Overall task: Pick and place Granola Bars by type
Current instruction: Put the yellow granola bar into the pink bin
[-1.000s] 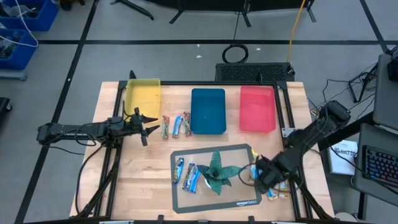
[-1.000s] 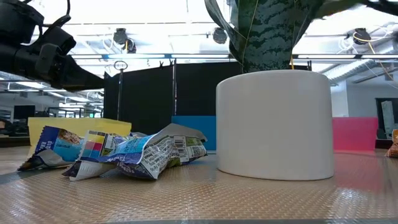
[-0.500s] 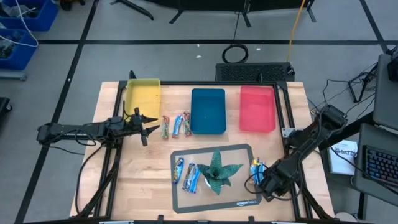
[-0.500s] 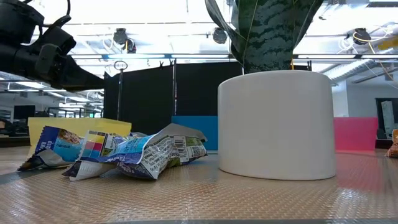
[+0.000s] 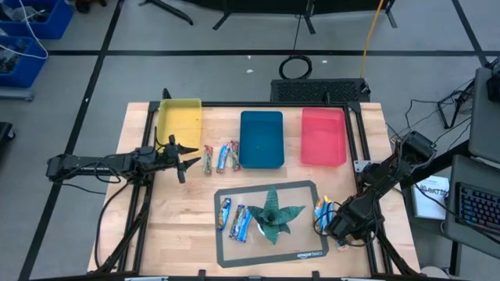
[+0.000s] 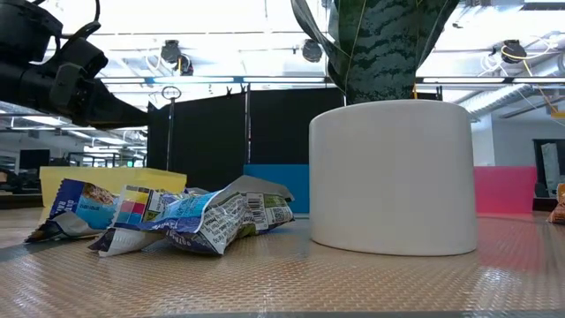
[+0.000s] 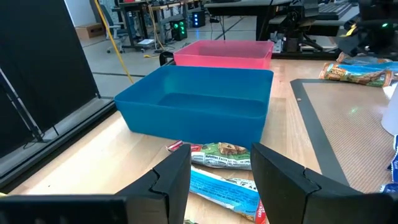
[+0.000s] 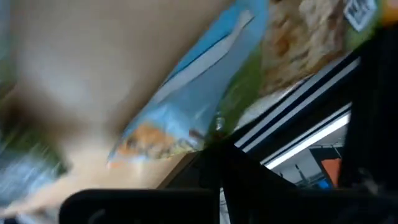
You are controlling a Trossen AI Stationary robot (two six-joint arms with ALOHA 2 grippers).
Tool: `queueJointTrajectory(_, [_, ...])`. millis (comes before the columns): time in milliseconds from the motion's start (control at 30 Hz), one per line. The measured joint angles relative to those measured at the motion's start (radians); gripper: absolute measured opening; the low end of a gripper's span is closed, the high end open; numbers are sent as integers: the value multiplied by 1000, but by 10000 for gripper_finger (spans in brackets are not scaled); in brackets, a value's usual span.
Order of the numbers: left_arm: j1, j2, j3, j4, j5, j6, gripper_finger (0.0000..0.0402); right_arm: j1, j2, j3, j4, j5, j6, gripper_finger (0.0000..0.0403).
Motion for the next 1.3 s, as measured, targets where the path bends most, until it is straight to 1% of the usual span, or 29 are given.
queueJointTrajectory(67, [0,0,0,0,0,0,173,-1,-1,-28,22,5,2,0])
queueJointTrajectory(167, [0,0,0,0,0,0,173,-6,-1,-68,80,49,-5,0])
queueJointTrajectory(267, [0,0,0,0,0,0,173,-26,-5,-96,138,55,-13,0])
queueJointTrajectory(433, [0,0,0,3,0,0,173,-59,-3,-97,127,77,-82,0])
queueJointTrajectory(633, [0,0,0,5,0,1,173,-110,-25,-97,122,140,-163,0])
queueJointTrajectory(767, [0,0,-1,15,-2,7,173,-148,-60,-96,103,233,-213,0])
queueJointTrajectory(933, [0,0,-1,23,-15,12,173,-193,-110,-96,47,415,-279,0])
queueJointTrajectory(1033, [0,0,-1,22,-32,13,173,-206,-147,-96,46,492,-318,0])
queueJointTrajectory(1167, [0,0,-1,21,-35,8,173,-200,-228,-97,37,536,-317,0])
queueJointTrajectory(1233, [0,0,-1,21,-35,8,173,-190,-275,-100,-28,567,-281,0])
queueJointTrajectory(1300, [0,0,-1,21,-35,7,173,-177,-306,-101,-119,554,-238,0])
